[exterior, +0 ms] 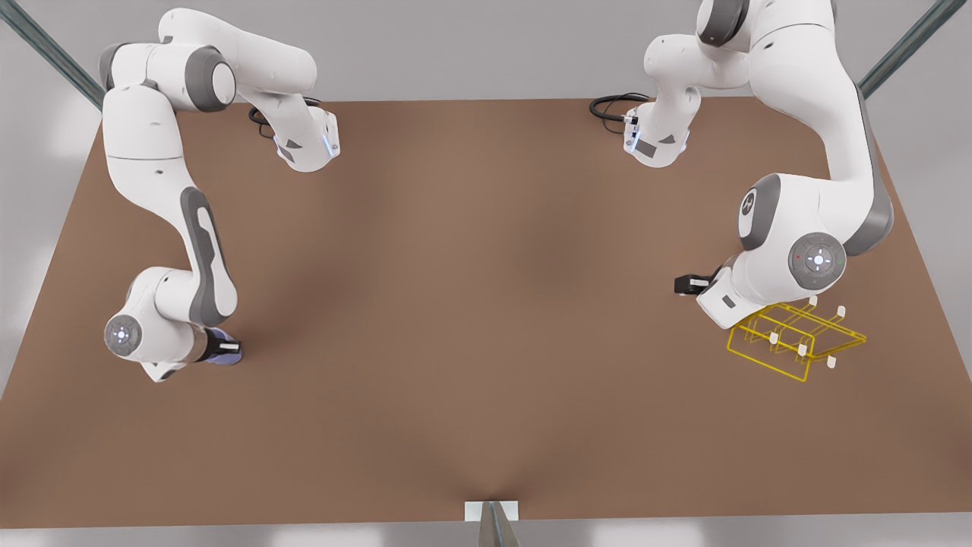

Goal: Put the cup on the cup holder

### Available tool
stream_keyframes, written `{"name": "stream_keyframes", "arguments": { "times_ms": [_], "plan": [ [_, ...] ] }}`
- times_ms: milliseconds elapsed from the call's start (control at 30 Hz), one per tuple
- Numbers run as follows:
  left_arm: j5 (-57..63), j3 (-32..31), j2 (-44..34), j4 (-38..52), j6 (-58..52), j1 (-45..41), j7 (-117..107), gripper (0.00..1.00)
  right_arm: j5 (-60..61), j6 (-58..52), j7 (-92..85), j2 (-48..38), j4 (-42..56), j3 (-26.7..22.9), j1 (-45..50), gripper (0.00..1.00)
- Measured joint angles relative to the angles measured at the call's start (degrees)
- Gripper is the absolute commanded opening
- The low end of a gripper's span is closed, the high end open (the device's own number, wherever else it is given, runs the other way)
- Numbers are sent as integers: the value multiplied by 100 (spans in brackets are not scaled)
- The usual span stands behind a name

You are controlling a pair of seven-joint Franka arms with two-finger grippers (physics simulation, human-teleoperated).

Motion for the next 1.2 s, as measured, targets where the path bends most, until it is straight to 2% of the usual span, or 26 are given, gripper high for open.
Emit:
{"name": "stream_keyframes", "arguments": {
  "times_ms": [200,267,400,433,467,567,600,700,767,833,933,1000,1133,1200],
  "plan": [
    [-2,0,-2,1,0,0,-3,100,10,-30,-11,-92,207,34,78,21],
    [-1,1,-10,5,-3,-1,-1,57,43,-65,10,-206,325,209,93,21],
    [5,8,-12,6,-5,1,-3,58,829,-133,99,-131,931,492,654,21],
    [2,8,-9,4,-5,0,-3,69,1047,-141,192,-74,1154,509,1020,21],
    [-1,5,-8,3,-7,1,-2,100,1237,-142,327,-12,1399,521,1412,21],
    [-4,1,-9,0,-18,0,-1,100,1578,30,827,670,2419,598,2463,21],
    [-4,0,-8,0,-22,0,-2,100,1644,157,1005,972,2793,803,2607,21],
    [12,4,-65,10,-42,-1,2,100,2034,602,1553,2022,4051,1551,2822,21],
    [38,8,-138,16,-56,0,1,100,2334,1256,1876,2908,4525,2409,3000,21],
    [36,7,-150,17,-65,1,-2,100,2507,1869,2165,3720,5243,3028,3260,21],
    [18,-3,-181,-42,-66,-2,-7,100,2633,2797,2539,4427,5821,3966,3498,21],
    [13,-14,-459,-565,88,-2,-9,100,2661,3325,2753,4753,6017,4154,3716,21],
    [27,-15,-612,-993,432,0,-12,100,2550,3987,3126,5102,6079,4233,3904,21],
    [35,-17,-615,-1048,566,0,-14,100,2478,4218,3294,5152,6069,4286,3913,27]
  ]
}}
